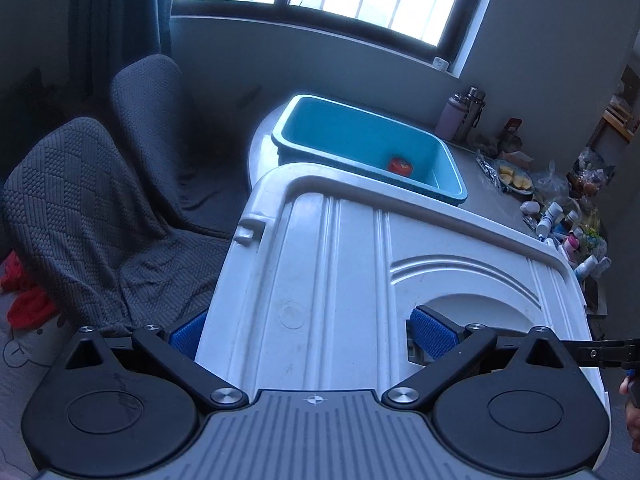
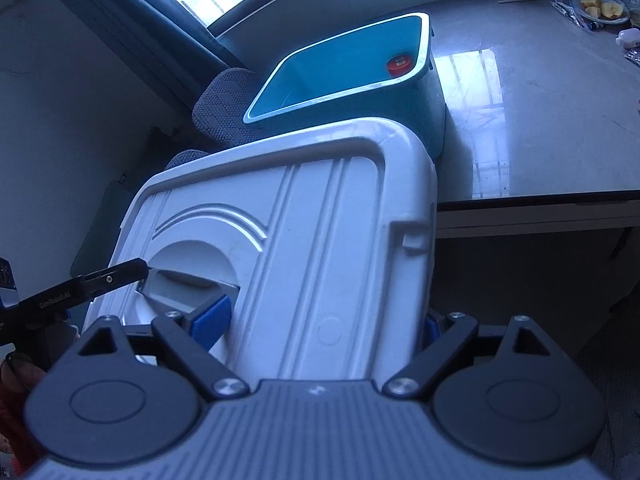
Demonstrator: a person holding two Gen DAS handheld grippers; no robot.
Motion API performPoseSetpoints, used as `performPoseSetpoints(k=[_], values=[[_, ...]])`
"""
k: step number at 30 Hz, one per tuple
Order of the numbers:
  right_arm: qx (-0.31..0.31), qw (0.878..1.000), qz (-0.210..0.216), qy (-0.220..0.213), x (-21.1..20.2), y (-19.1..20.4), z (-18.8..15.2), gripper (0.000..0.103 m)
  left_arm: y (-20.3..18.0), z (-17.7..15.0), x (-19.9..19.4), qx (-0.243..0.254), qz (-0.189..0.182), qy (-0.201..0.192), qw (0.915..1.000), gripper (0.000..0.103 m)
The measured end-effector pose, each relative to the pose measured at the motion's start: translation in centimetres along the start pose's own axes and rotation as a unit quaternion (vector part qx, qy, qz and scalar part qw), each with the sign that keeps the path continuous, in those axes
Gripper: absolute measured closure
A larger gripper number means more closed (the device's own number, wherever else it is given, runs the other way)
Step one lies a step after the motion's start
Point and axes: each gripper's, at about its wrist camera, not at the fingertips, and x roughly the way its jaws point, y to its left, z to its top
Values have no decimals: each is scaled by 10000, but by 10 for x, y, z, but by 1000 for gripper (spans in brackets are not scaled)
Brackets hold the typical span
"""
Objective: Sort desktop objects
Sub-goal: 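Carry the white lid with both grippers over the blue bin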
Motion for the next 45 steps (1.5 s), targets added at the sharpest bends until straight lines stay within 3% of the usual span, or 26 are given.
performPoseSetpoints(k=[11, 22, 35, 45], values=[[-89, 9999, 75, 87, -11, 17, -35, 12, 15, -40, -37, -116, 99, -9, 9999, 0], [-87, 9999, 43, 47, -15, 22, -37, 12, 15, -47, -51, -98, 81, -41, 9999, 0], [-30, 10000, -40, 65, 7, 12, -7, 12, 15, -24, -23, -111, -19, 109, 9999, 0], [9, 10000, 40, 82, 36, 2, 44, 12, 17, 29, 23, -73, 13, 145, 9999, 0]])
